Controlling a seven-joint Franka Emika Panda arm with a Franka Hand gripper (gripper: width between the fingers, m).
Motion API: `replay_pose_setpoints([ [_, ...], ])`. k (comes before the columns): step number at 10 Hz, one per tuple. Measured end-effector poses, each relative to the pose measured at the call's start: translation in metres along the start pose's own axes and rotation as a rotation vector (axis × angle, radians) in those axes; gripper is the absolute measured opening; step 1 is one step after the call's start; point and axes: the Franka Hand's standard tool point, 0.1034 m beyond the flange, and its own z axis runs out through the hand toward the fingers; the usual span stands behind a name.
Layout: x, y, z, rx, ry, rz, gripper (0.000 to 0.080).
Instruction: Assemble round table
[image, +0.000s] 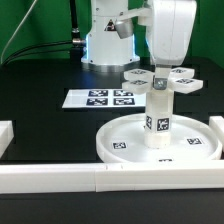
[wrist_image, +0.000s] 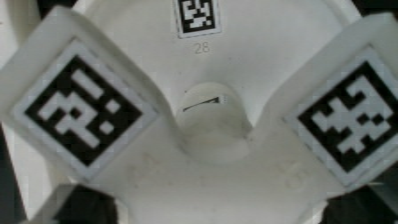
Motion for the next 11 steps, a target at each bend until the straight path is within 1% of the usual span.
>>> replay_pose_setpoints([
  [1,-0.0007,0.0001,0.0002,0.0,0.0,0.019,0.0442],
  [3,-0.001,0.0001,0.0003,0.0,0.0,0.042,0.0442],
  [5,-0.0009,0.0,0.0005,0.001,0.0,0.16,0.0442],
  [7,-0.005,-0.0006,0.0012,0.007,0.002,0.36,0.0442],
  [9,-0.0045,-0.0016,0.0012,0.012,0.007,0.605,0.0442],
  [11,0.002,-0.0032,0.0011,0.019,0.014,0.872,0.0442],
])
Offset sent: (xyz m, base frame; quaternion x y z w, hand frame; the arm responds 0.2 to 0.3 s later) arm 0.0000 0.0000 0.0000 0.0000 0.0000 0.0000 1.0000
